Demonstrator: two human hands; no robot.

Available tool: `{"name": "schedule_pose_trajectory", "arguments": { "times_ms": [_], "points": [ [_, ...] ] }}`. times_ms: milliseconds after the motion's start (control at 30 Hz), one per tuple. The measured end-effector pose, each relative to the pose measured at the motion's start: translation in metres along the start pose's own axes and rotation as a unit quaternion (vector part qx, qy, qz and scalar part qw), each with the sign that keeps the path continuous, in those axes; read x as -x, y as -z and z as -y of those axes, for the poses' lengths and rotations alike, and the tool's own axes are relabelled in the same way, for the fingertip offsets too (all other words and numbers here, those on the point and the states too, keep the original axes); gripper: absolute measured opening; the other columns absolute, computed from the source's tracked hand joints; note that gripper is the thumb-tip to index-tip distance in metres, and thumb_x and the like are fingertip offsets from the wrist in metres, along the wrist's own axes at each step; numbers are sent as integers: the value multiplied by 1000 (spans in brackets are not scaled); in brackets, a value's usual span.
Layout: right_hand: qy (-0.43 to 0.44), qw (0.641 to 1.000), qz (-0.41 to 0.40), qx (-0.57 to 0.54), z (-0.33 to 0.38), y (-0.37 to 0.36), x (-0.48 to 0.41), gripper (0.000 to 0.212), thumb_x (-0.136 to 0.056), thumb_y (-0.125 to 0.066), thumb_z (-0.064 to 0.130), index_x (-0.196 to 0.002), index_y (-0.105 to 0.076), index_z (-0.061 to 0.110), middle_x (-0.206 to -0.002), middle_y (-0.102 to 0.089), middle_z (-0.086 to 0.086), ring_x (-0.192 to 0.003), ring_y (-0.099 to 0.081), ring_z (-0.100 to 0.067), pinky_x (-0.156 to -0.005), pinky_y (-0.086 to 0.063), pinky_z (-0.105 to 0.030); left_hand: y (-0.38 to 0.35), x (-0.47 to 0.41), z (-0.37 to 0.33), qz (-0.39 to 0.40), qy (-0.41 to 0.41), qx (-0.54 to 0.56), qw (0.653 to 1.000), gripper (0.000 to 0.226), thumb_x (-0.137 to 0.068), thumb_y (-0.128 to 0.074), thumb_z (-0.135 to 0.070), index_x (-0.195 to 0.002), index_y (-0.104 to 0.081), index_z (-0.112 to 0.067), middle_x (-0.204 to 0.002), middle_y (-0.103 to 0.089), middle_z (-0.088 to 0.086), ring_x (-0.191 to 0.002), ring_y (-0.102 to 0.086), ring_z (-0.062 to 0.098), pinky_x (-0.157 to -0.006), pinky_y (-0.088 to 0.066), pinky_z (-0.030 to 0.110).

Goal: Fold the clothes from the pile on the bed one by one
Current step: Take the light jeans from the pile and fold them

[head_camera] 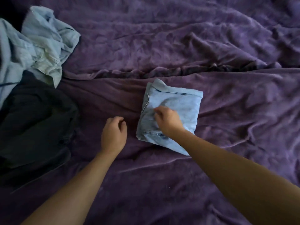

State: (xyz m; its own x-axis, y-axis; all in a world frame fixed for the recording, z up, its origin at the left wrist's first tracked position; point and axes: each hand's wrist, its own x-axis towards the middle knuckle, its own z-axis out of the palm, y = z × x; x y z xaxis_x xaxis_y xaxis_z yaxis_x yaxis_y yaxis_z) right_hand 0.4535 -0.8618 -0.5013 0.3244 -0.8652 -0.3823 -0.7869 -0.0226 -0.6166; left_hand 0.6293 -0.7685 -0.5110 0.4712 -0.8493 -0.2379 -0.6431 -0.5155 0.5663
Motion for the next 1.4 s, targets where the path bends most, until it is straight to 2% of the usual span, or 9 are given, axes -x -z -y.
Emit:
{"name": "schedule_pose_trajectory", "arguments": {
  "times_ms": [133,300,467,600,900,1033,1133,1267,1400],
  "points": [
    [59,969,-181,157,-51,21,28,39,-90,-59,18,-129,-57,17,-138,-50,-10,-125,-46,-33,-88,-48,-47,-16,-15,-50,-40,-193,-42,979,28,-87,-60,-14,-114,-64,-7,-124,-55,18,-111,-54,38,-90,-45,46],
    [-22,958,-108,266,-91,33,2,64,-97,-38,51,-153,-15,31,-162,-2,-7,-149,0,-26,-113,-21,-48,-61,-49,-96,91,-386,-210,894,46,-96,-47,-34,-140,-46,-22,-157,-24,11,-144,-20,35,-112,-23,52],
    [-52,960,-51,271,-114,21,-48,72,-92,-23,69,-153,-8,34,-163,2,-2,-149,2,-22,-114,-21,-53,-95,-95,-52,209,-286,-308,883,82,-85,-21,-76,-152,2,-34,-161,14,0,-145,16,34,-113,0,63],
    [-61,964,-60,252,-114,5,-51,78,-88,-17,75,-153,-5,34,-162,6,-3,-149,7,-23,-116,-17,-55,-104,-97,-33,208,-291,-282,890,99,-70,-6,-90,-151,7,-35,-159,20,-2,-144,22,33,-111,-2,65],
    [5,964,-17,267,-125,-58,59,95,-83,-28,81,-155,-2,24,-162,6,-5,-149,8,-25,-114,-22,-59,-89,-56,23,247,-314,-313,862,115,-58,-12,-99,-147,23,-34,-152,38,2,-144,18,39,-116,-9,57],
    [4,982,-64,176,-124,-39,46,86,-82,-30,80,-153,-11,34,-163,2,-3,-149,6,-20,-115,-24,-53,-78,-54,7,191,-309,-144,921,92,-80,-35,-77,-153,-11,-27,-160,11,10,-146,-6,38,-114,-24,51],
    [-125,977,-168,35,-121,-23,29,78,-83,-35,77,-148,-13,41,-162,-3,-3,-147,-12,-28,-106,-35,-53,-81,-46,-11,79,-185,10,980,69,-93,-39,-54,-152,-16,-26,-159,-9,18,-143,-23,35,-109,-34,45],
    [-178,975,-130,12,-106,-29,13,79,-82,-43,73,-146,-5,46,-154,-19,-8,-120,-51,-36,-84,-48,-43,-93,-34,-37,124,-81,-12,989,71,-93,-49,-47,-153,-14,-29,-143,-30,20,-122,-45,39,-99,-41,43],
    [-168,969,-179,-14,-103,-21,32,71,-84,-43,71,-145,-13,48,-129,-39,-4,-94,-61,-28,-69,-39,-31,-80,-18,-66,80,-167,-69,980,55,-91,-59,-31,-143,-42,-21,-119,-40,17,-91,-57,40,-77,-50,41]
  ]
}}
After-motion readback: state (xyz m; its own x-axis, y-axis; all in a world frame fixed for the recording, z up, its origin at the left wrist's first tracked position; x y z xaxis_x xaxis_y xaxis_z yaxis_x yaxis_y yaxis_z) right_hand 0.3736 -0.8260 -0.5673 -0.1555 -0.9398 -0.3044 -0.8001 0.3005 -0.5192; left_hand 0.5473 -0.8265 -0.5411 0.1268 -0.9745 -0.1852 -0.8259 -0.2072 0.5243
